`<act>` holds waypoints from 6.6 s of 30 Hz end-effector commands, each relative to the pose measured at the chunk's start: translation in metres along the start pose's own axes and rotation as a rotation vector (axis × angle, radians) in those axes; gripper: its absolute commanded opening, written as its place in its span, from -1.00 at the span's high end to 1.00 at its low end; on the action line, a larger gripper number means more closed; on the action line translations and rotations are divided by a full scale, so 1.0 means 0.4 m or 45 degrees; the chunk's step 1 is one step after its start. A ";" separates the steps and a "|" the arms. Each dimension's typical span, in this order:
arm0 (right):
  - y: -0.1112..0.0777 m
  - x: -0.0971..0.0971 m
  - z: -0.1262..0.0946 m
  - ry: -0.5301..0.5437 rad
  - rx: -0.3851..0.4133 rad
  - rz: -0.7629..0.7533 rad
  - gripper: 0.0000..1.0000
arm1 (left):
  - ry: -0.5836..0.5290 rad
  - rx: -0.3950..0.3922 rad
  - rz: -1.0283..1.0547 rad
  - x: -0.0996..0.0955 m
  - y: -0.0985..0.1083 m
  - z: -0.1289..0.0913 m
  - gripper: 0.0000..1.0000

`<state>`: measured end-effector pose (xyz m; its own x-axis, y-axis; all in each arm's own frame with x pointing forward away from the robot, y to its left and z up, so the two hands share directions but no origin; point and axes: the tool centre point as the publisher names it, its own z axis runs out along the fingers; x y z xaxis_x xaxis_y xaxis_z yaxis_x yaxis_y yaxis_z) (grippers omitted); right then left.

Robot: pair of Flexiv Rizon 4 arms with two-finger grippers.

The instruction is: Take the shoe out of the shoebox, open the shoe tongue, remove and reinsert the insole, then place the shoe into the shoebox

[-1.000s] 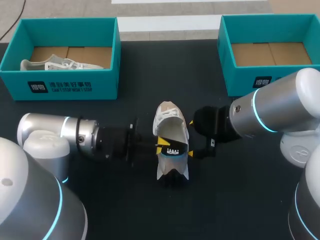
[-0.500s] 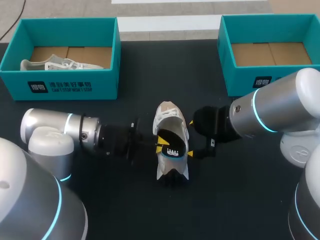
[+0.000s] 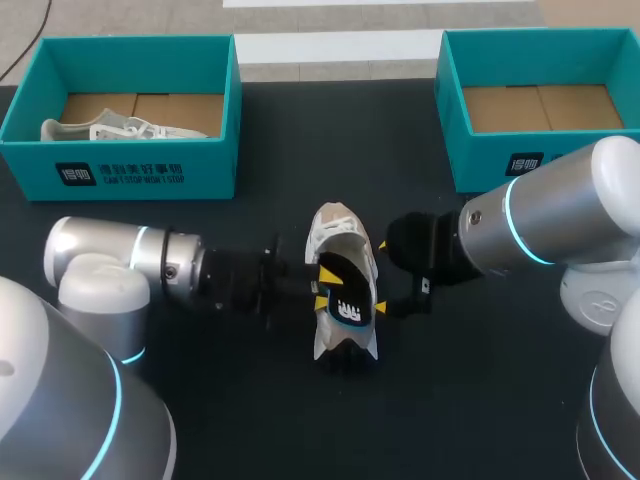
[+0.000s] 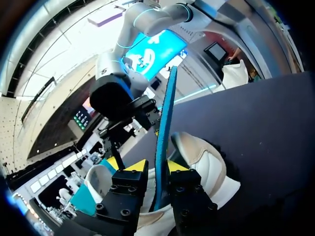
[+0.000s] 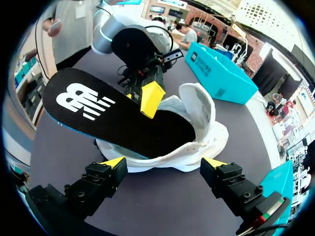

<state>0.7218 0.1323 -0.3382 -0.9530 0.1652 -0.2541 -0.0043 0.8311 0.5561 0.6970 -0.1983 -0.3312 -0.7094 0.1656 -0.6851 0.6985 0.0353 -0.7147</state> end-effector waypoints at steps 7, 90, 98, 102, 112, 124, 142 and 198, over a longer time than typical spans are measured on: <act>0.000 0.003 0.002 -0.003 -0.001 0.000 -1.00 | 0.002 0.026 0.014 0.004 -0.038 -0.006 1.00; 0.000 0.003 0.002 -0.003 -0.001 0.000 -1.00 | 0.021 0.005 0.148 0.017 -0.029 0.002 1.00; 0.000 0.003 0.002 -0.003 -0.001 0.000 -1.00 | 0.063 0.019 0.123 0.019 0.011 -0.004 1.00; 0.000 0.003 0.002 -0.003 -0.001 0.000 -1.00 | 0.128 0.042 0.115 0.004 0.045 -0.007 1.00; 0.000 0.003 0.002 -0.003 -0.001 0.000 -1.00 | 0.218 0.056 0.129 -0.015 0.068 -0.005 1.00; 0.000 0.003 0.002 -0.003 -0.001 0.000 -1.00 | 0.173 0.093 0.164 -0.019 -0.009 -0.021 -0.11; 0.000 0.003 0.002 -0.003 -0.001 0.000 -1.00 | 0.259 0.121 0.219 -0.090 -0.089 -0.075 -0.46; -0.011 -0.158 -0.391 0.165 0.166 0.015 -1.00 | 1.336 -0.080 -0.042 -0.199 -0.101 -0.167 -1.00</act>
<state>0.7430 0.0597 -0.2495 -0.9802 0.1029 -0.1690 0.0078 0.8736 0.4866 0.7321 -0.1476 -0.2387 -0.3119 0.9332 -0.1783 0.7040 0.1010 -0.7030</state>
